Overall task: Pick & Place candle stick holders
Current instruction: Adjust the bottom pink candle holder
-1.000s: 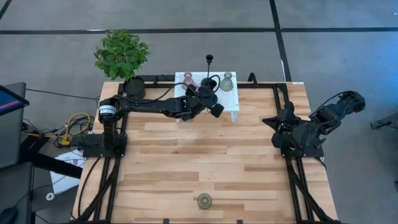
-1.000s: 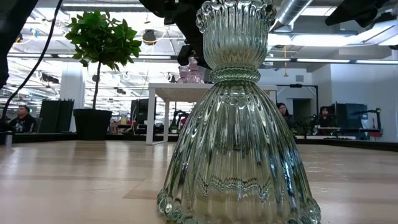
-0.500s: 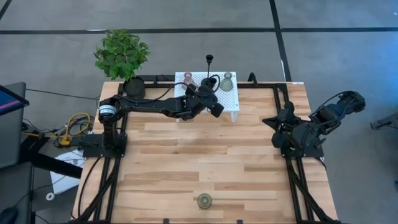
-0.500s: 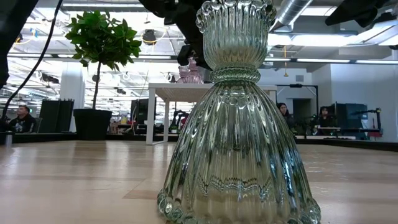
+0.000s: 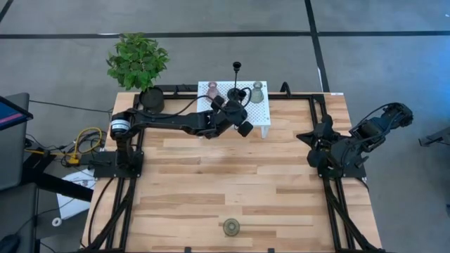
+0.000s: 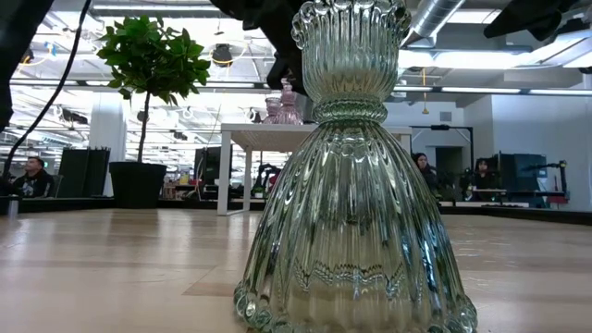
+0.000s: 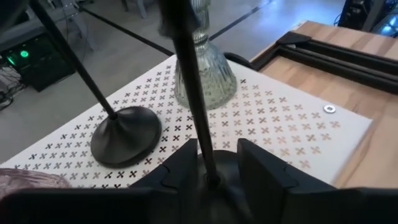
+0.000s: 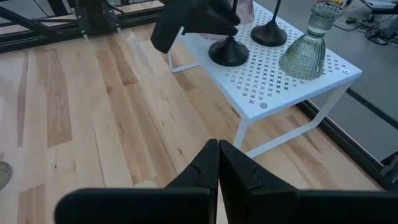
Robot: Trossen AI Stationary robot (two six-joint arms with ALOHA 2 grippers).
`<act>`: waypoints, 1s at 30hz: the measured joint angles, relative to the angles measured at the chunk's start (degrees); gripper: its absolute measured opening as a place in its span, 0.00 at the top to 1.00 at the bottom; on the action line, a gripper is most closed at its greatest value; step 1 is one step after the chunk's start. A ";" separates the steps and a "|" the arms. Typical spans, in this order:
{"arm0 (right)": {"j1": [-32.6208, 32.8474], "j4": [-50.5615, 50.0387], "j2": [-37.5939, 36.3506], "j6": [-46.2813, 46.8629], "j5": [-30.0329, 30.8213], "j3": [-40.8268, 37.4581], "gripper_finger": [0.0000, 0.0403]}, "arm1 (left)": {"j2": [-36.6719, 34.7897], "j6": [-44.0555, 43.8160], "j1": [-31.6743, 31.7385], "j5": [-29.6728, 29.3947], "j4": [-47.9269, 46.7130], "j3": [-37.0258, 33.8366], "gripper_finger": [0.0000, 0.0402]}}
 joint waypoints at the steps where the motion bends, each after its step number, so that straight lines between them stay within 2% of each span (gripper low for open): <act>1: 0.00 0.00 0.02 0.00 0.00 0.00 1.00 | -0.08 0.02 -0.14 -0.05 0.00 0.00 0.71; 13: 0.00 -0.07 0.00 0.00 0.00 0.02 1.00 | -3.78 3.04 -0.50 -1.76 -2.62 -0.04 0.62; 20: -0.02 -0.33 0.01 0.00 0.07 0.02 1.00 | -7.09 3.02 -1.83 -1.75 -6.22 -0.02 0.63; 30: -0.01 -0.28 0.01 0.04 0.11 0.02 1.00 | -7.79 2.99 -4.68 -2.01 -8.90 -0.02 0.67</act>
